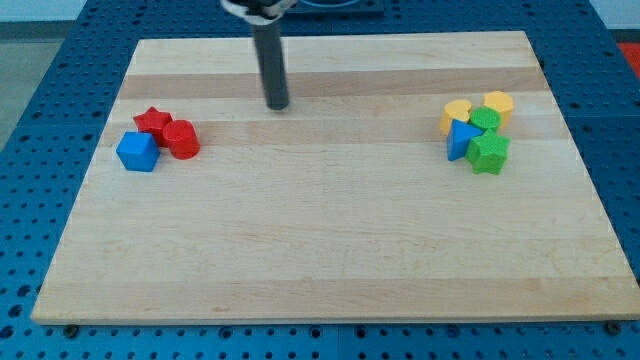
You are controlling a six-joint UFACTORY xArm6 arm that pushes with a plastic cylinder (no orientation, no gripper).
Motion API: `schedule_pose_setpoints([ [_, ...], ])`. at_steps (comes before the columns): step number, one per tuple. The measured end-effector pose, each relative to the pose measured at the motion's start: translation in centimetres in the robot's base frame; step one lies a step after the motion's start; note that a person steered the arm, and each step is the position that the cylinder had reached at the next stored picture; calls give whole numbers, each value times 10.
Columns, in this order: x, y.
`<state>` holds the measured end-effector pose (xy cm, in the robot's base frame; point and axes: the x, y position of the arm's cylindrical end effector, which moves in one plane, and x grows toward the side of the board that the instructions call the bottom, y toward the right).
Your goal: Point at yellow hexagon
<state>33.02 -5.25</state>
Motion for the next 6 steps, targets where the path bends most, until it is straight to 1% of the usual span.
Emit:
schedule_pose_setpoints([
  [3, -14, 178],
  [4, -14, 222],
  [5, -14, 249],
  [6, -3, 261],
])
